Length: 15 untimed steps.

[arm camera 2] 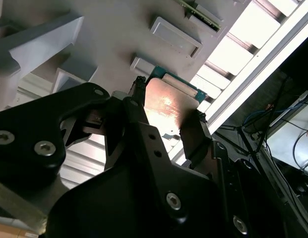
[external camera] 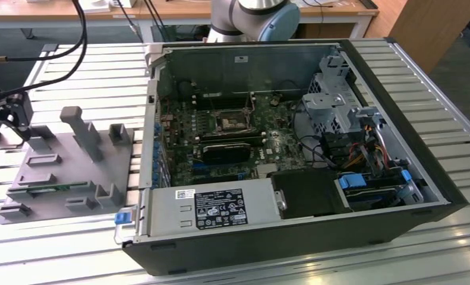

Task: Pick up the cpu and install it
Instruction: 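Pick up the cpu and move it towards the insertion slot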

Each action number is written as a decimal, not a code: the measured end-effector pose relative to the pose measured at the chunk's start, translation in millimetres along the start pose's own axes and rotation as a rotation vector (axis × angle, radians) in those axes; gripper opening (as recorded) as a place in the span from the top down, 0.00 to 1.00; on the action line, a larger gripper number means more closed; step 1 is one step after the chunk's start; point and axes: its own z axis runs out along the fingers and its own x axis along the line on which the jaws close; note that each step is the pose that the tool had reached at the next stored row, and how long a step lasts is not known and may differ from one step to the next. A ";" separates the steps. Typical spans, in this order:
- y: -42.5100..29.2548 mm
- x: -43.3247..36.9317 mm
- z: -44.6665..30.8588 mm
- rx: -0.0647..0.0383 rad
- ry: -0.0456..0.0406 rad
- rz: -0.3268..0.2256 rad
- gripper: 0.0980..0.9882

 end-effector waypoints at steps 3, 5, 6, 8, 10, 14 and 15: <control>0.8 0.1 -1.4 0.000 0.0001 0.000 0.52; 1.4 0.1 -2.3 0.000 0.0000 0.000 0.52; 1.6 0.1 -2.9 0.000 0.0001 0.000 0.52; 2.0 0.2 -4.5 0.000 0.0003 0.000 0.52; 2.3 0.2 -6.1 0.000 0.0001 0.000 0.52; 2.8 0.3 -9.6 0.000 0.0000 0.000 0.52; 3.0 0.3 -10.6 0.000 0.0000 0.000 0.52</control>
